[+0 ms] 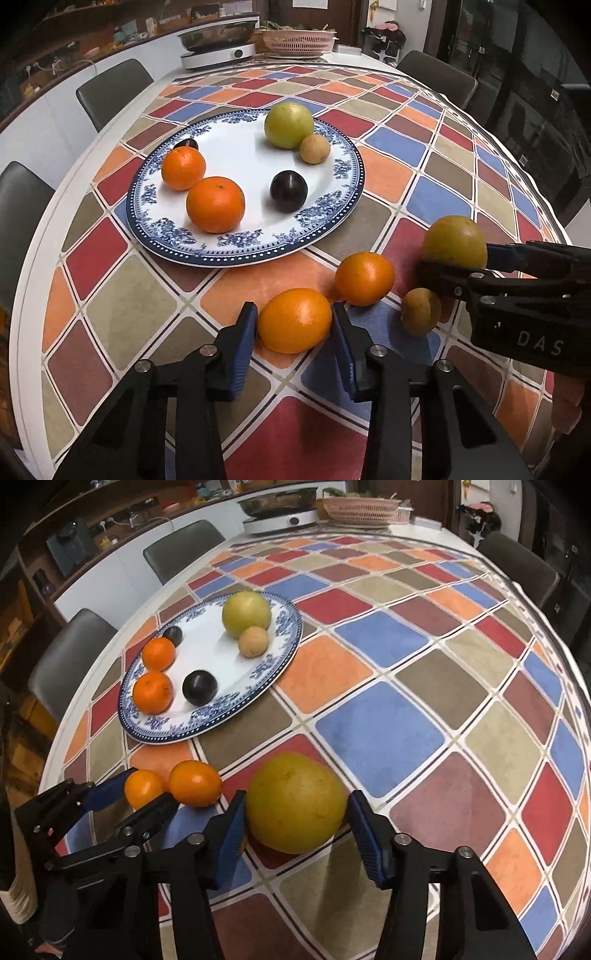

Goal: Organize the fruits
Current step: 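Grasp a mandarin orange with the left tool while the right tool grasps a green pomelo, then carry the orange and pomelo over the plate with both tools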

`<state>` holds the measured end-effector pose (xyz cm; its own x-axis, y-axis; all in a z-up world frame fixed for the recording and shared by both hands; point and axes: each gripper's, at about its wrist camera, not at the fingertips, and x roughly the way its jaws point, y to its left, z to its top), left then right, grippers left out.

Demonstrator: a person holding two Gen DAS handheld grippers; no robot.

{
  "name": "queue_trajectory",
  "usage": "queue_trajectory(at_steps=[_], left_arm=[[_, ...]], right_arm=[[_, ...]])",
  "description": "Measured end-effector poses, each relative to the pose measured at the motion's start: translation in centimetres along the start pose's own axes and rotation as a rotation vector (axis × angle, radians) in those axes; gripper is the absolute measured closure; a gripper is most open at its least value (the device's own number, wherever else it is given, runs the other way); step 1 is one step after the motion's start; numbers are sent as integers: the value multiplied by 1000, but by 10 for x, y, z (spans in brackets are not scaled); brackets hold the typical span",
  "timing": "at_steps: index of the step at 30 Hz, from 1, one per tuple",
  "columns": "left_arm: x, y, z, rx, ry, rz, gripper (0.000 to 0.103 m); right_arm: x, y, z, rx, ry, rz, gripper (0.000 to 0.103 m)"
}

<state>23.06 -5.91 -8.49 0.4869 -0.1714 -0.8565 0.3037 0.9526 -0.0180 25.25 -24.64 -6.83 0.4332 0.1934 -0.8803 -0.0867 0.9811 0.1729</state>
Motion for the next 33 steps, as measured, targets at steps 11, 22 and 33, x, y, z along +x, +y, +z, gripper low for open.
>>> queue_trajectory(at_steps=[11, 22, 33], left_arm=[[-17, 1, 1, -13, -51, 4, 65], [-50, 1, 4, -28, -127, -10, 65], [-78, 13, 7, -55, -185, 2, 66]], right_arm=[[-5, -1, -1, 0, -33, 13, 53], [-31, 5, 1, -20, -101, 29, 53], [-59, 23, 8, -74, -158, 59, 53]])
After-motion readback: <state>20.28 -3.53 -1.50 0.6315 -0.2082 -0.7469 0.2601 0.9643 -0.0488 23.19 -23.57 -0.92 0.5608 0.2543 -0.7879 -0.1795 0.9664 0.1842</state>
